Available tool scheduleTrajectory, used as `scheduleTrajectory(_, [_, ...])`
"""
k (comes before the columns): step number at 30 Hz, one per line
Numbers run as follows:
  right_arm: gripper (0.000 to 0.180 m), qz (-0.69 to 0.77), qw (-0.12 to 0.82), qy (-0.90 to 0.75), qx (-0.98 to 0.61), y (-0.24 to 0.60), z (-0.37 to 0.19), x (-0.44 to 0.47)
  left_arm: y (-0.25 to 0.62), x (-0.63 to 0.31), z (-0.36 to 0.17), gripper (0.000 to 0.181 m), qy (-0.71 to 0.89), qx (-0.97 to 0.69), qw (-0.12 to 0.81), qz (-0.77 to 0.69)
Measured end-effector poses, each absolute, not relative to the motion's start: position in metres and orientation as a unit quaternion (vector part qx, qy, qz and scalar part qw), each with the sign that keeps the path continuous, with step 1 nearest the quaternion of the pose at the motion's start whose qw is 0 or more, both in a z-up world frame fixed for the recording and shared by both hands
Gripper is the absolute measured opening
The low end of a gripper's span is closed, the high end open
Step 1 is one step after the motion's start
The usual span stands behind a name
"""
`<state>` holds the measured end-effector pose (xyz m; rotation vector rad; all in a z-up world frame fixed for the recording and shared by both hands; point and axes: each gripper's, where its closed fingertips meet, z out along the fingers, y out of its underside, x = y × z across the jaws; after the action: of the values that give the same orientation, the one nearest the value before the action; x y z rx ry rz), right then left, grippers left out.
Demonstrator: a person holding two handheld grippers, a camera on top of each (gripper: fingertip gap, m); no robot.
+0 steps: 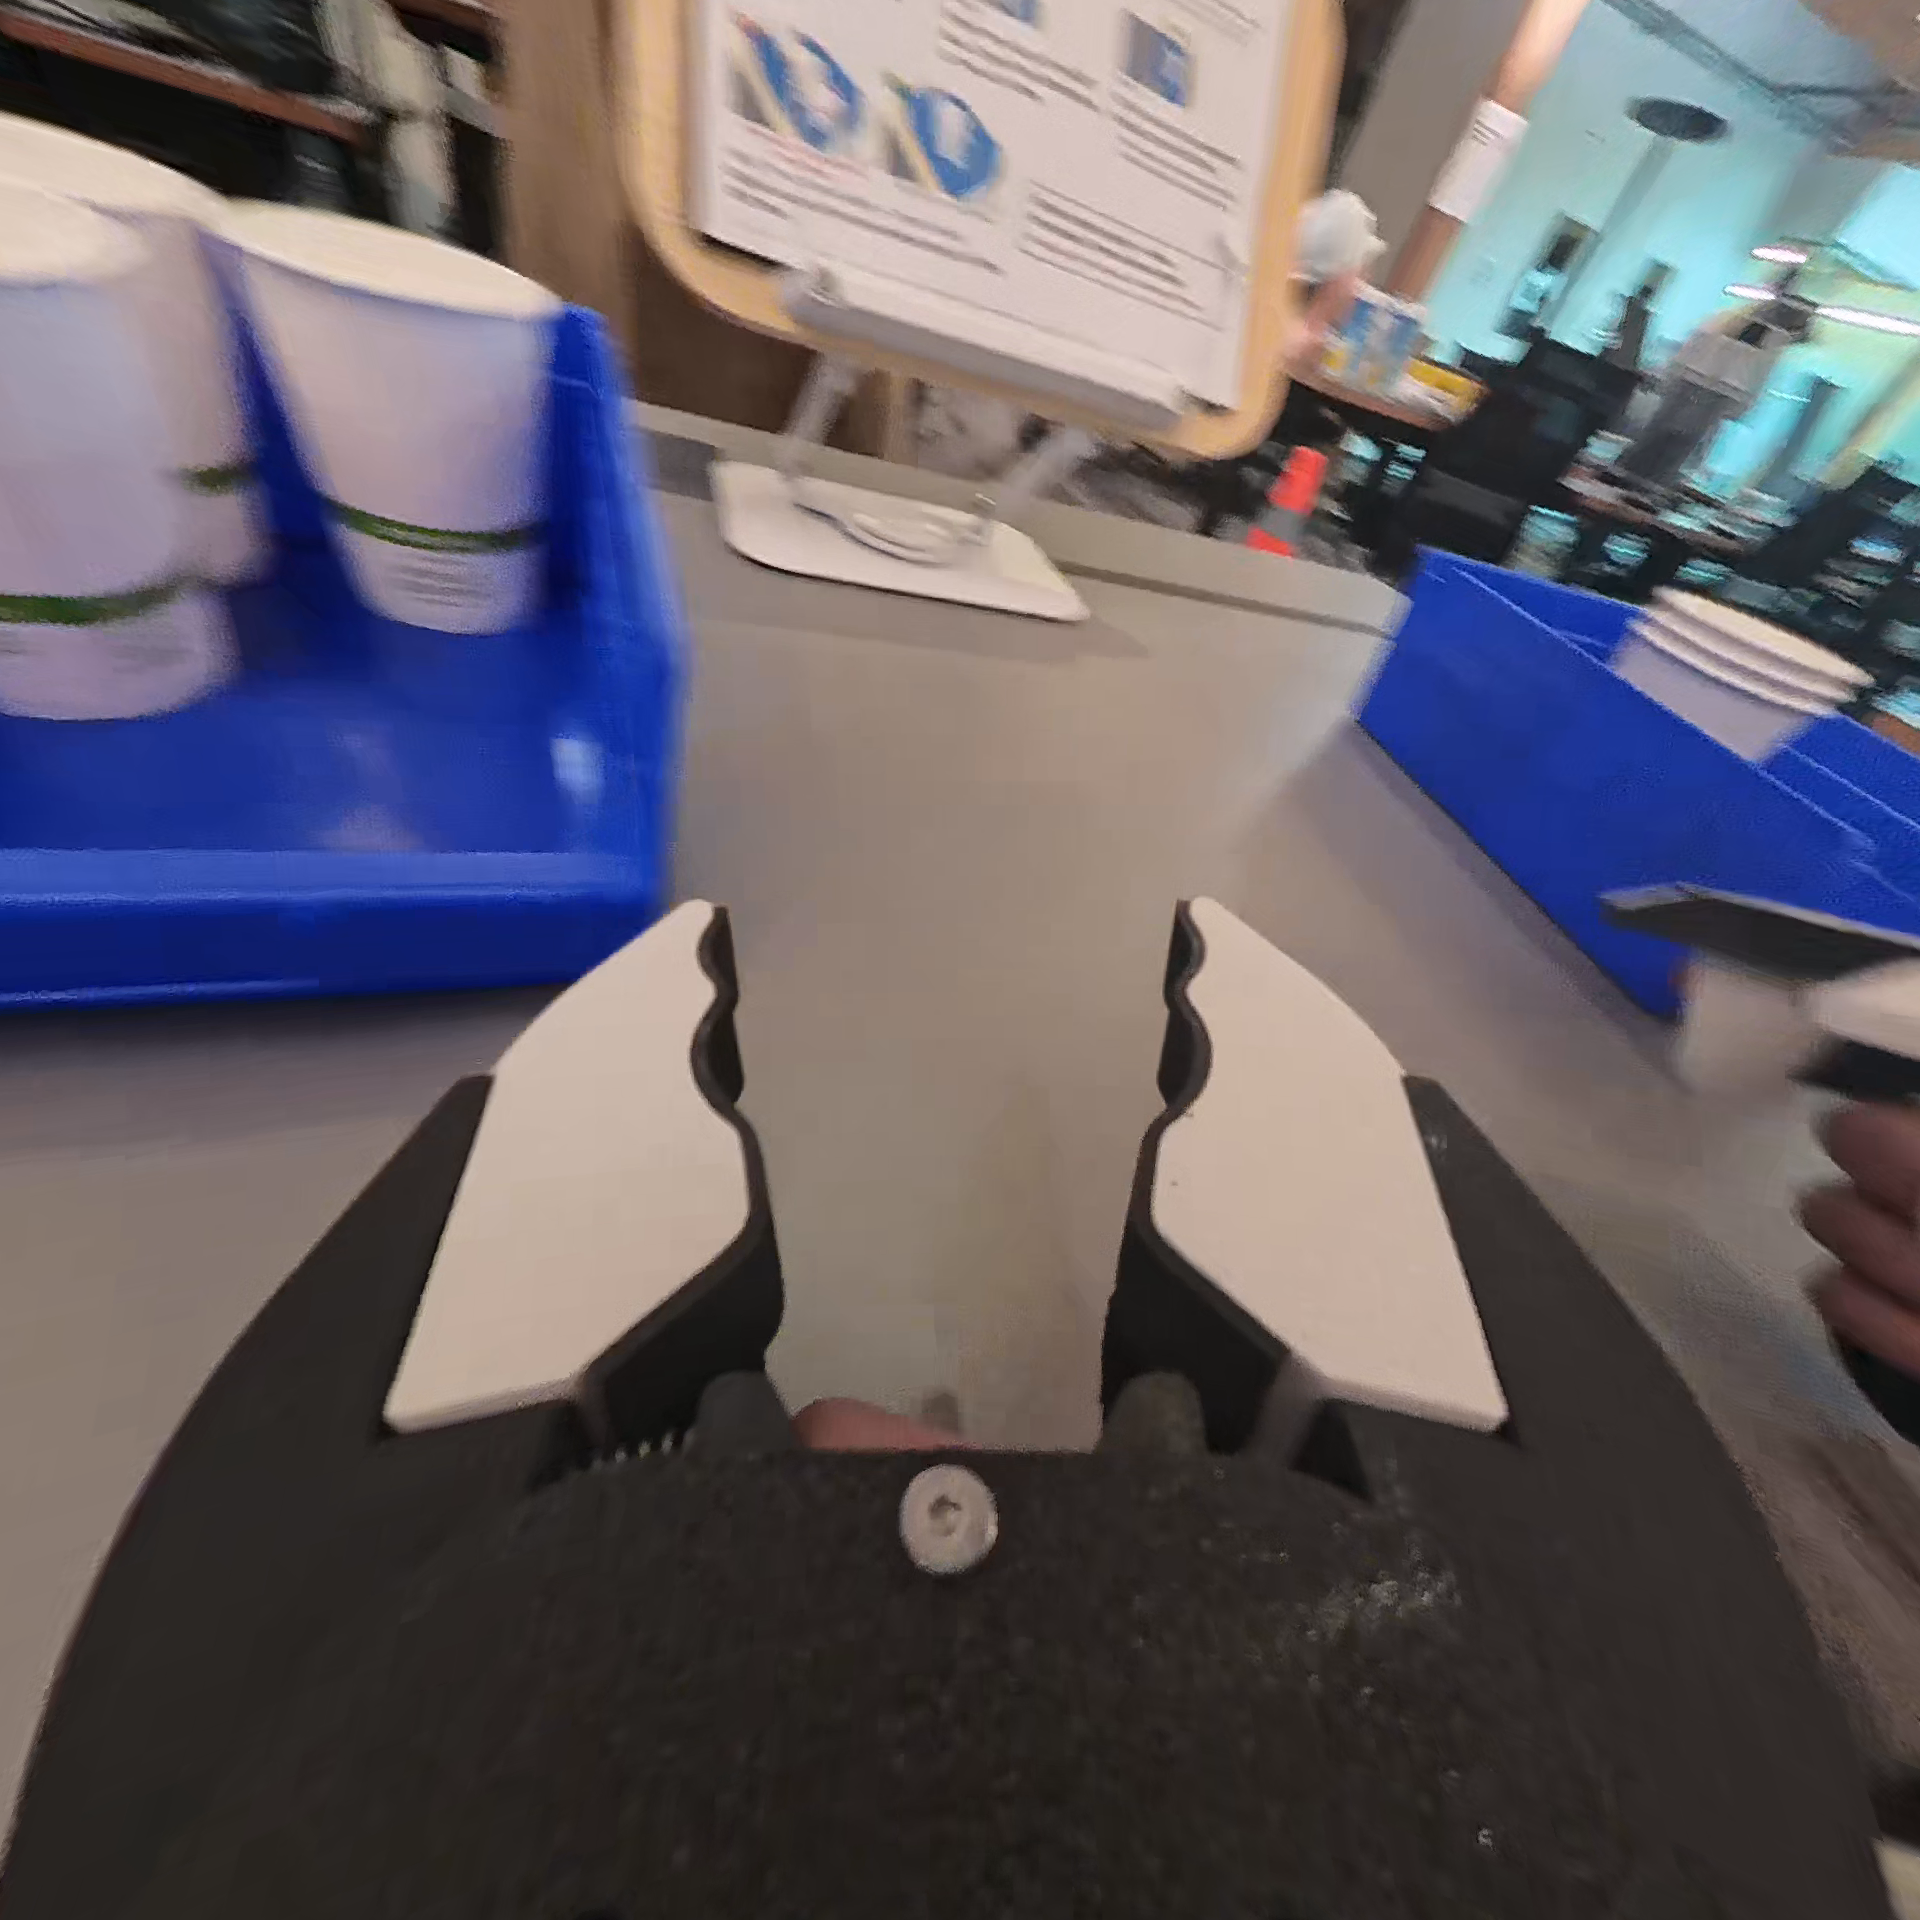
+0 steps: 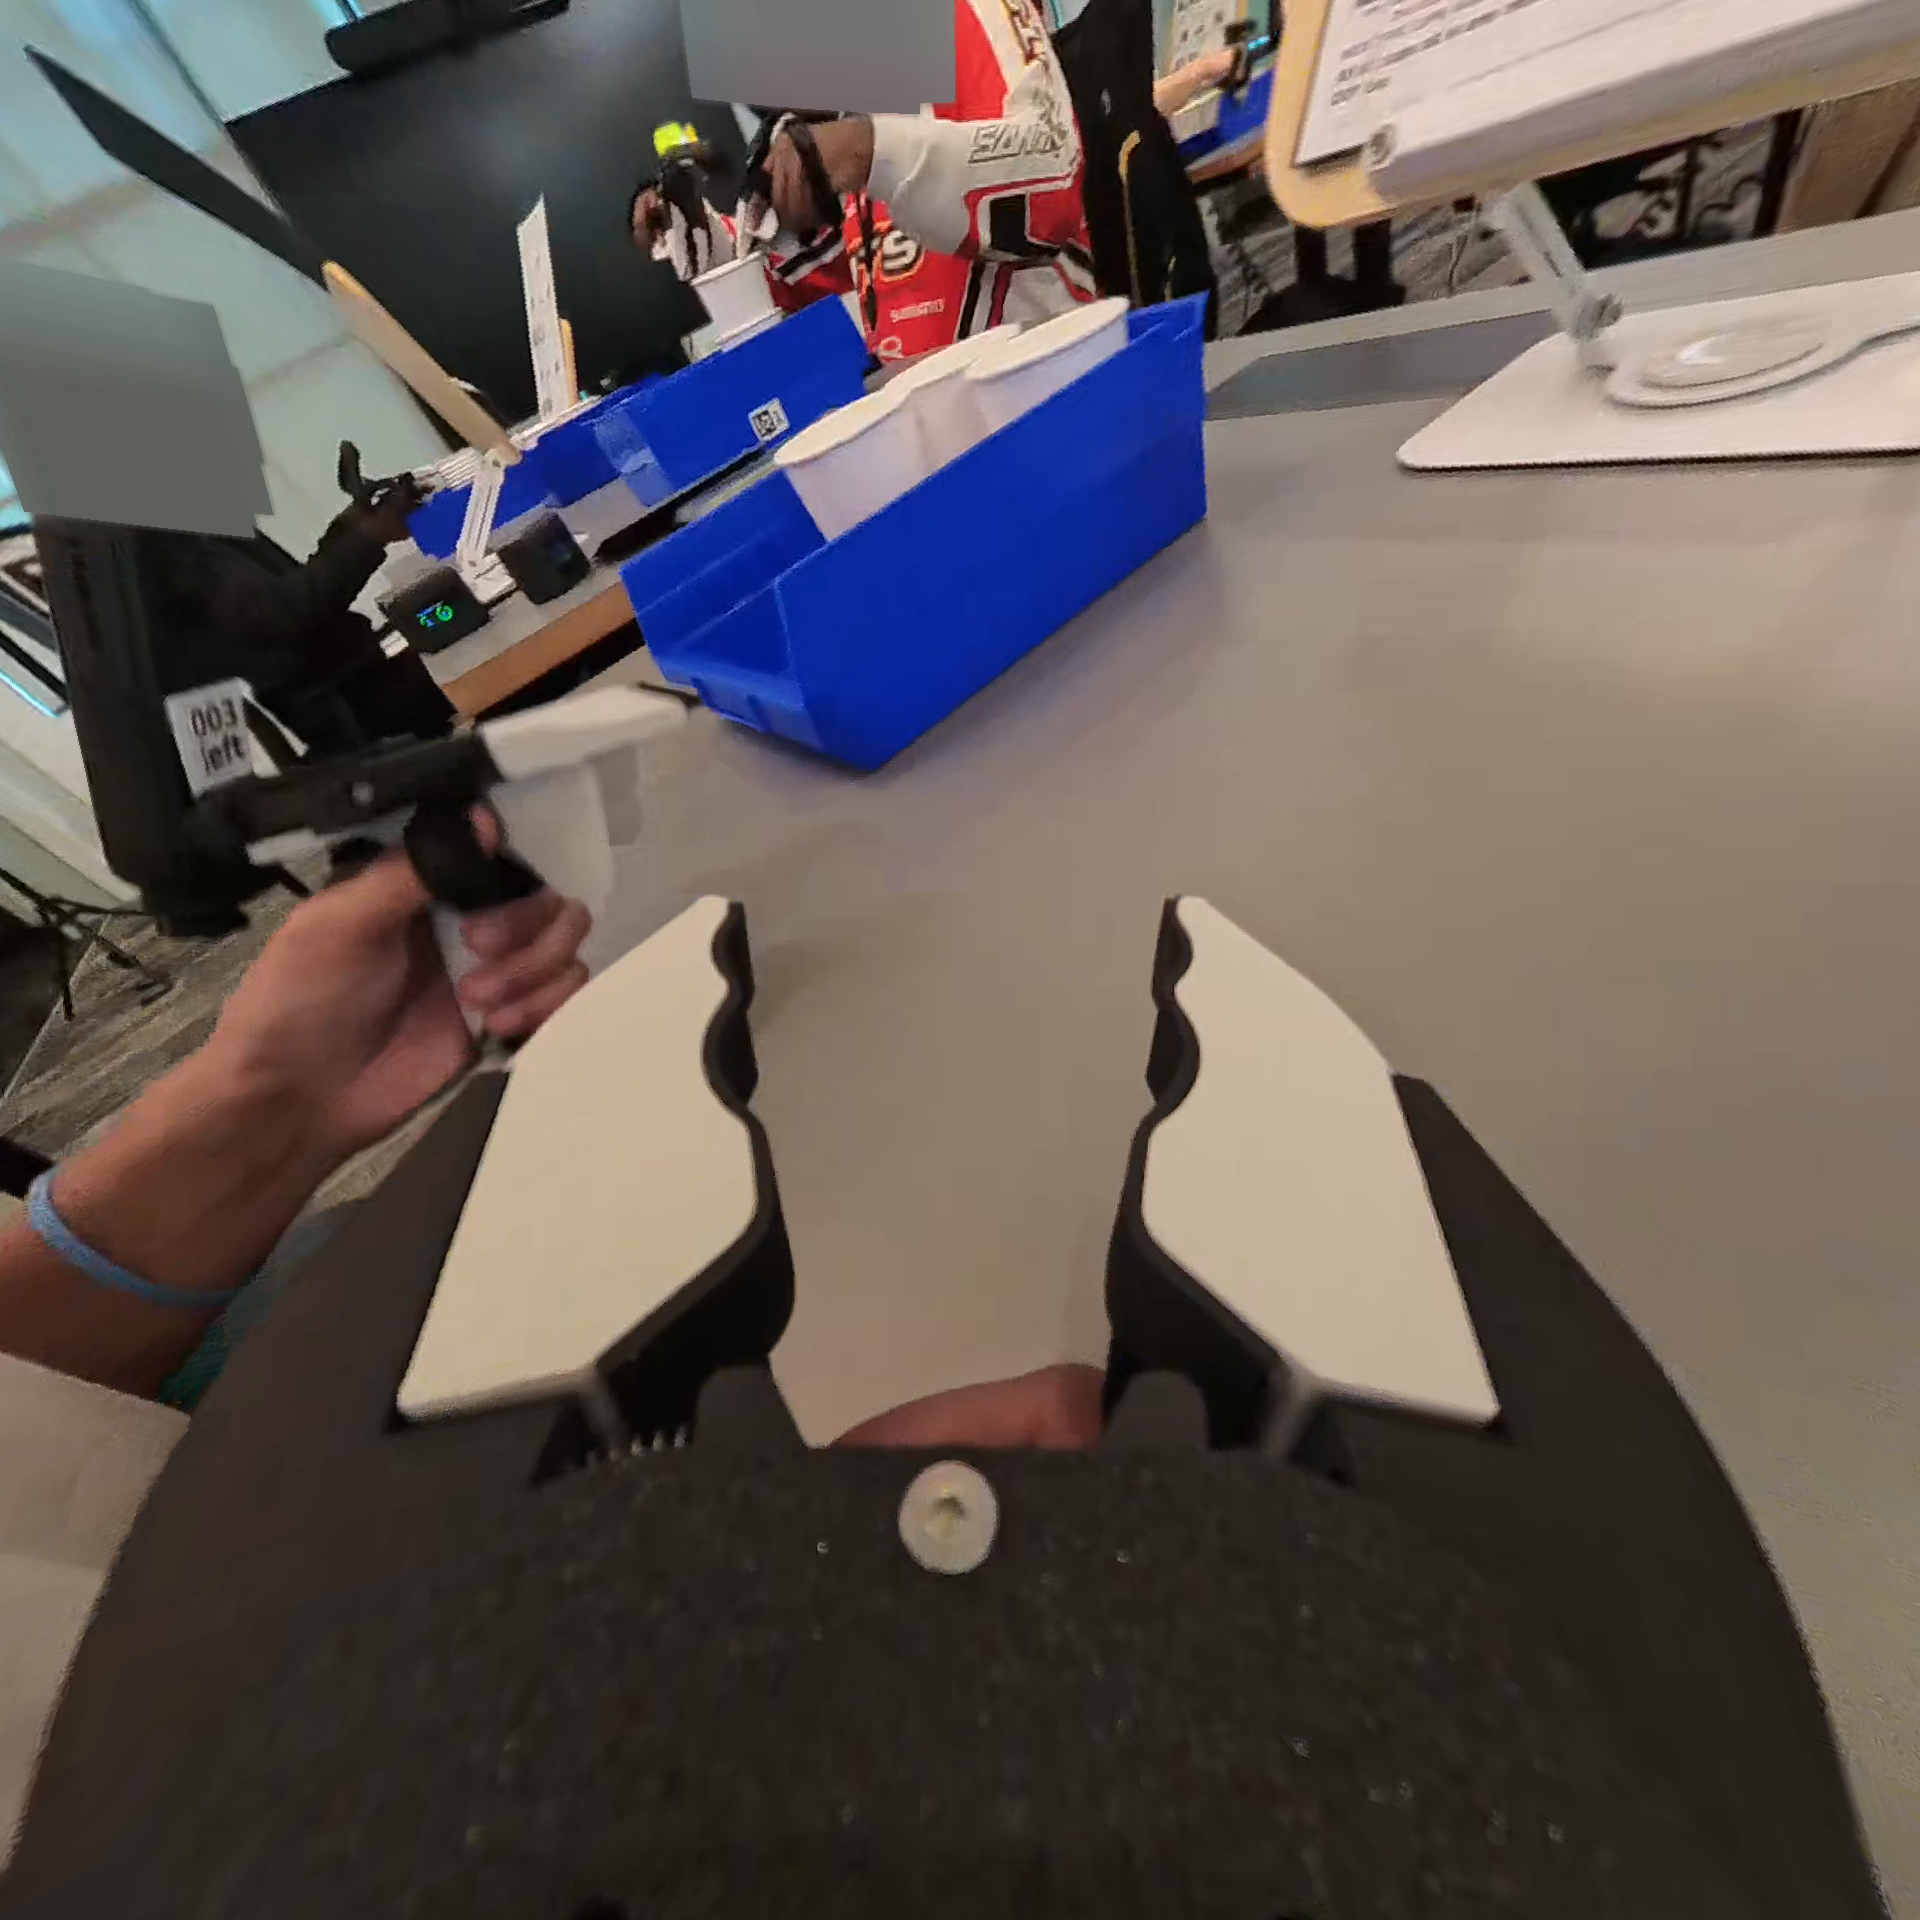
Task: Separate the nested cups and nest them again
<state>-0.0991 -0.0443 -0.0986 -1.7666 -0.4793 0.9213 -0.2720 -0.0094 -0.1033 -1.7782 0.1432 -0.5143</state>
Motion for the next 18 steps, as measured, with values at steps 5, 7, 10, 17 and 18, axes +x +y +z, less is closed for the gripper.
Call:
scheduleTrajectory(5, [0.072, 0.378, 0.516, -0.218, -0.737, -0.039, -0.105, -0.094, 0.036, -0.368, -0.074, 0.082, -0.019, -0.784, 0.612, -0.102])
scheduleTrajectory(7, [0.072, 0.398, 0.503, -0.212, -0.737, -0.037, -0.104, -0.091, 0.067, -0.393, -0.068, 0.090, -0.013, -0.798, 0.601, -0.051])
scheduleTrajectory(10, [0.070, 0.436, 0.494, -0.192, -0.727, -0.040, -0.095, -0.084, 0.117, -0.416, -0.073, 0.097, -0.009, -0.824, 0.567, 0.001])
scheduleTrajectory(17, [0.069, 0.393, 0.511, -0.210, -0.735, -0.045, -0.093, -0.061, 0.196, -0.451, -0.111, 0.099, -0.096, -0.876, 0.470, 0.058])
scheduleTrajectory(18, [0.069, 0.387, 0.512, -0.214, -0.736, -0.046, -0.094, -0.059, 0.200, -0.457, -0.114, 0.098, -0.105, -0.879, 0.461, 0.070])
